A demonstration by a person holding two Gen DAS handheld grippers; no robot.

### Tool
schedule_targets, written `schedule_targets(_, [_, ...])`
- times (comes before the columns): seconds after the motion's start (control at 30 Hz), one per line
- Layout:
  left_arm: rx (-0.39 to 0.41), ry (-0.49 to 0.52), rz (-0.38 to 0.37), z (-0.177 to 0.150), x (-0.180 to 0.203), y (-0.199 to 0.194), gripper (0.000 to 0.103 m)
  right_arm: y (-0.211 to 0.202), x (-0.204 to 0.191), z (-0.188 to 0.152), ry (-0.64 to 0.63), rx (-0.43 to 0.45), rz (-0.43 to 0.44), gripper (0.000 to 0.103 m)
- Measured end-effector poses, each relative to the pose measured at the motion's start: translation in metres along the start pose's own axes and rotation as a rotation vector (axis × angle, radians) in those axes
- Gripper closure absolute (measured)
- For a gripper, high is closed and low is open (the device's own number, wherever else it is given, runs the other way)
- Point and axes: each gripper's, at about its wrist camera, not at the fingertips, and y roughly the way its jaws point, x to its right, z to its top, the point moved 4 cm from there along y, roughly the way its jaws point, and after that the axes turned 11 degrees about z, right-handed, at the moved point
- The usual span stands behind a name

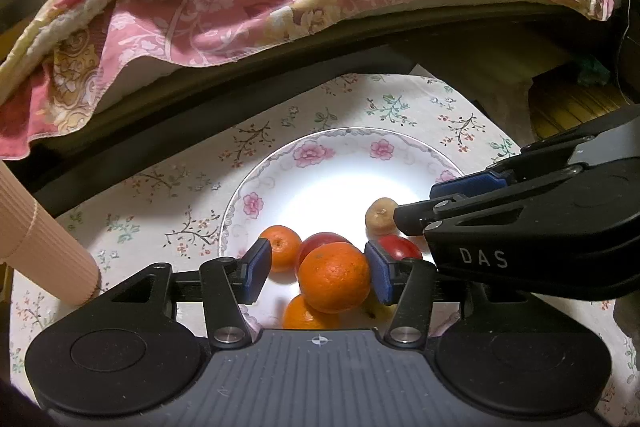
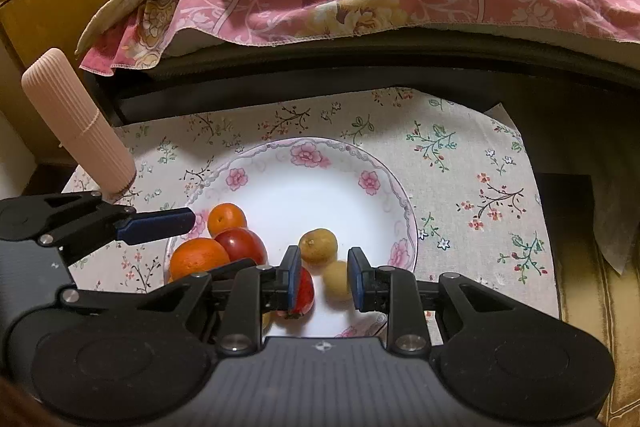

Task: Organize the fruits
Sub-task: 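Lower the tan fruit and mandarin into the plate and open both tools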

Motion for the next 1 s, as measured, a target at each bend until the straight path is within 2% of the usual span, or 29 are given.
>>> schedule_targets(0.47, [0.004,-0.037,0.011,0.003,-0.006,-0.002,0.03,-0.004,0.003,0.001,0.035,0.019,0.011,0.074])
schedule_targets(0.63, [0.009,-0.052,0.017,0.004,-0.009,-0.004,0.023,-0.007,0.003,0.001,0.045,0.029,0.01,0.074])
schedule_targets(1.0, [0.011,-0.078,0.016,0.004,-0.013,-0.005,0.02,-0.013,0.004,0.002,0.061,0.045,0.006,0.074])
